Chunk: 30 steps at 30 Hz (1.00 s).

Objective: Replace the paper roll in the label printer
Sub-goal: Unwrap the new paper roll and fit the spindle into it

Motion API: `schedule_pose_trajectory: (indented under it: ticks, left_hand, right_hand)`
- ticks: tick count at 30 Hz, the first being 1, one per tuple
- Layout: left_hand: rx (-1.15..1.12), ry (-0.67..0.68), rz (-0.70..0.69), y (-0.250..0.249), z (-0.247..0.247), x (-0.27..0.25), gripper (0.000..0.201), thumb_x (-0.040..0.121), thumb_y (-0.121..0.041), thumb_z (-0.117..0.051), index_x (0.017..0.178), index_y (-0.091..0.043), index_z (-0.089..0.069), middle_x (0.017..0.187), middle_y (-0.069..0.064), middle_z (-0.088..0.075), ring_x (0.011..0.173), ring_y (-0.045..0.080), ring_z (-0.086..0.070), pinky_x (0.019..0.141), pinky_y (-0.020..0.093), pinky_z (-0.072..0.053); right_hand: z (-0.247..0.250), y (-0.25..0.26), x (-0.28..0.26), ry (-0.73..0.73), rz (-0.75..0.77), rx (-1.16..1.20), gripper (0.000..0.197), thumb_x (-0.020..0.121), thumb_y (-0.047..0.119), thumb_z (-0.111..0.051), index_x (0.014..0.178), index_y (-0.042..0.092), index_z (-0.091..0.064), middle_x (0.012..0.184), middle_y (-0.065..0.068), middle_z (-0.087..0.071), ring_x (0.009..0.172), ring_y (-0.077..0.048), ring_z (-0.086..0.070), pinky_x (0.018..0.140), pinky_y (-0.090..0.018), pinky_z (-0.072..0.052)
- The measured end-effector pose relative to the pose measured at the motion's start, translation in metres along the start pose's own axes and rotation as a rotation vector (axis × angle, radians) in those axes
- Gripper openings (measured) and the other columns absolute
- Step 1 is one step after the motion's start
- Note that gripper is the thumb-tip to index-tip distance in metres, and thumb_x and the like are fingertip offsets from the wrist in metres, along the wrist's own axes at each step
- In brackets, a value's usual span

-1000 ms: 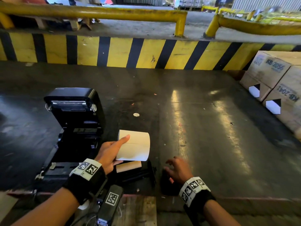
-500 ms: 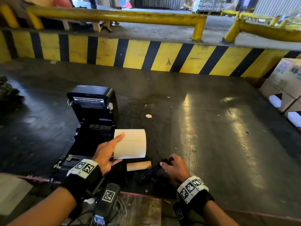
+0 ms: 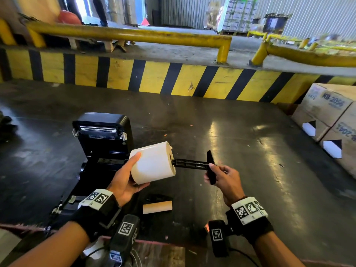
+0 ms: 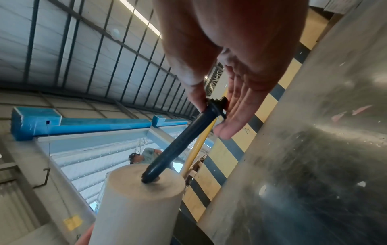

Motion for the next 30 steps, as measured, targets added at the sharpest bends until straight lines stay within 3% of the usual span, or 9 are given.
schedule_pose_trajectory:
  ticks: [4, 7, 10, 12, 16, 20, 24, 28, 30]
  left_hand:
    - [0.053, 0.051, -0.020, -0.007, -0.010, 0.000, 0.049, 0.081, -0.042, -0.062, 0.124, -0.020, -0.051, 0.124, 0.013, -0.059, 0.110, 0.030, -0.056, 0.075, 0.044, -0.052]
    - [0.087, 0.045, -0.046, -0.011, -0.013, 0.001, 0.052, 0.080, -0.042, -0.063, 0.125, -0.019, -0.049, 0.123, 0.013, -0.057, 0.110, 0.031, -0.055, 0.076, 0.045, -0.053]
    - [0.087, 0.043, -0.047, -0.013, -0.015, 0.001, 0.040, 0.080, -0.042, -0.063, 0.115, -0.023, -0.052, 0.120, 0.013, -0.057, 0.109, 0.032, -0.055, 0.078, 0.047, -0.053]
    - [0.098, 0.041, -0.062, -0.016, -0.016, 0.001, 0.045, 0.076, -0.044, -0.066, 0.114, -0.024, -0.052, 0.120, 0.013, -0.057, 0.109, 0.032, -0.055, 0.079, 0.048, -0.054]
    - [0.132, 0.071, -0.069, -0.017, -0.022, -0.001, 0.076, 0.056, -0.051, -0.074, 0.121, -0.022, -0.049, 0.122, 0.014, -0.057, 0.110, 0.033, -0.056, 0.077, 0.049, -0.056]
    - [0.145, 0.065, -0.076, -0.016, -0.029, -0.002, 0.058, 0.063, -0.049, -0.074, 0.111, -0.023, -0.054, 0.120, 0.014, -0.058, 0.108, 0.032, -0.057, 0.081, 0.051, -0.056]
    - [0.179, 0.077, -0.078, -0.015, -0.036, -0.003, 0.057, 0.064, -0.050, -0.071, 0.113, -0.024, -0.054, 0.118, 0.013, -0.059, 0.107, 0.032, -0.057, 0.084, 0.052, -0.054]
    - [0.173, 0.076, -0.052, -0.011, -0.041, -0.001, 0.043, 0.076, -0.048, -0.066, 0.112, -0.027, -0.054, 0.119, 0.012, -0.059, 0.108, 0.032, -0.057, 0.089, 0.054, -0.051]
    - [0.165, 0.084, -0.035, -0.007, -0.044, 0.000, 0.045, 0.076, -0.048, -0.066, 0.114, -0.028, -0.053, 0.119, 0.012, -0.058, 0.108, 0.032, -0.057, 0.090, 0.055, -0.050]
  right_hand:
    - [0.000, 0.014, 0.001, 0.002, 0.025, 0.021, 0.019, 0.087, 0.009, -0.065, 0.089, -0.009, -0.060, 0.066, -0.016, -0.069, 0.052, -0.020, -0.066, 0.049, -0.028, -0.058]
    - [0.004, 0.038, 0.001, -0.029, 0.177, -0.054, 0.019, 0.086, 0.008, -0.066, 0.094, -0.007, -0.059, 0.072, -0.015, -0.069, 0.054, -0.016, -0.067, 0.049, -0.024, -0.055]
    - [-0.003, 0.064, -0.009, -0.008, 0.430, -0.218, 0.016, 0.082, 0.009, -0.071, 0.094, 0.007, -0.062, 0.084, -0.016, -0.070, 0.067, -0.020, -0.067, 0.062, -0.036, -0.055]
    - [-0.018, 0.066, -0.018, 0.065, 0.496, -0.248, 0.022, 0.079, 0.007, -0.073, 0.096, 0.008, -0.060, 0.089, -0.014, -0.071, 0.074, -0.020, -0.068, 0.070, -0.038, -0.057]
    - [-0.047, 0.063, -0.025, 0.160, 0.477, -0.268, 0.023, 0.079, 0.008, -0.073, 0.097, 0.011, -0.059, 0.093, -0.008, -0.071, 0.081, -0.017, -0.070, 0.076, -0.034, -0.059]
    - [-0.065, 0.066, -0.035, 0.213, 0.513, -0.371, 0.020, 0.081, 0.013, -0.071, 0.097, 0.022, -0.062, 0.093, 0.006, -0.069, 0.088, -0.005, -0.068, 0.077, -0.015, -0.054]
    - [-0.075, 0.065, -0.037, 0.275, 0.516, -0.435, 0.021, 0.087, 0.017, -0.064, 0.106, 0.025, -0.062, 0.103, 0.005, -0.070, 0.096, -0.005, -0.066, 0.085, -0.022, -0.054]
    - [-0.081, 0.065, -0.037, 0.289, 0.546, -0.563, 0.035, 0.095, 0.020, -0.054, 0.130, 0.020, -0.054, 0.116, 0.010, -0.062, 0.099, 0.009, -0.059, 0.086, -0.007, -0.046]
    - [-0.089, 0.058, -0.039, 0.342, 0.552, -0.638, 0.042, 0.098, 0.025, -0.043, 0.140, 0.021, -0.042, 0.125, 0.011, -0.056, 0.112, 0.003, -0.054, 0.097, -0.015, -0.042]
Point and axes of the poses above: each hand's wrist, its own x-axis towards the middle knuckle, its own z-axis out of the back of the hand, y = z × x, the point moved 10 cm from there along x, towards the middle knuckle
